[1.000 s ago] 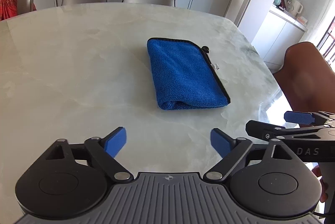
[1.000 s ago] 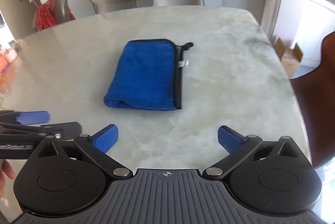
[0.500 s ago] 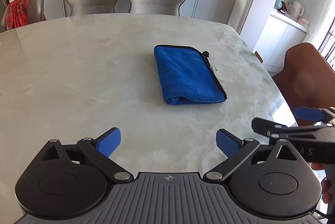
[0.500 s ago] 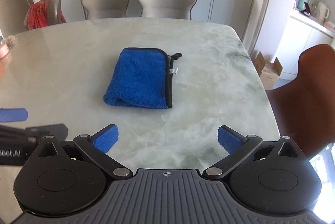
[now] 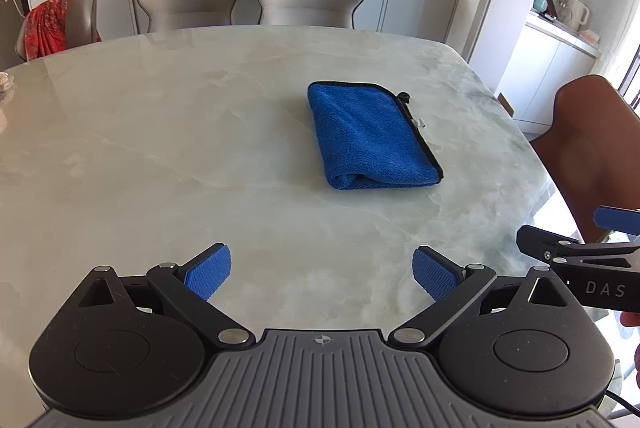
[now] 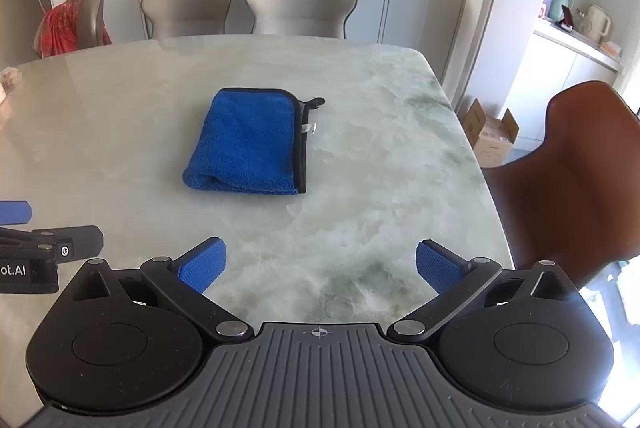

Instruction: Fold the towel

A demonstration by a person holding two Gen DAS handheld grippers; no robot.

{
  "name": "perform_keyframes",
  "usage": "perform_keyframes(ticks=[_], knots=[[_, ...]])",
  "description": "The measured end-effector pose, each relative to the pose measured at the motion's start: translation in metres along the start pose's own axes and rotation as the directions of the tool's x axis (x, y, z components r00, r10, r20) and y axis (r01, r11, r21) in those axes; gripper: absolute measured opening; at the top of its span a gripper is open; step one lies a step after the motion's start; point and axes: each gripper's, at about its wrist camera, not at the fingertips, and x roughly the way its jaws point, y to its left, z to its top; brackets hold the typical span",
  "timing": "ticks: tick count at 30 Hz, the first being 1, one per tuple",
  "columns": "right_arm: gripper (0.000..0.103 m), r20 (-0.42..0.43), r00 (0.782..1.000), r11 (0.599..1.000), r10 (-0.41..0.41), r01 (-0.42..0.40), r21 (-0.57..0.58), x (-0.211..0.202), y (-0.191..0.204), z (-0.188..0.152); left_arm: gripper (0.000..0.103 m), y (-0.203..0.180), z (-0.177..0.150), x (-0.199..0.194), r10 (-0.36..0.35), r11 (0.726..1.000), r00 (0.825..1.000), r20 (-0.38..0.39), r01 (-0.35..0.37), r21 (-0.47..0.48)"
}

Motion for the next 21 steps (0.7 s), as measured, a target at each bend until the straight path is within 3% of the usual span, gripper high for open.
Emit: perform_keyframes(ticks=[21], knots=[[0.102,-0.005,1.000,1.000,0.002,-0.002,-0.021,0.0011,-0.0014,-0.0022,0.101,-0.0046,0.0011,0.0060,0.051,0.998,0.999,-0.014,-0.050,0.042]])
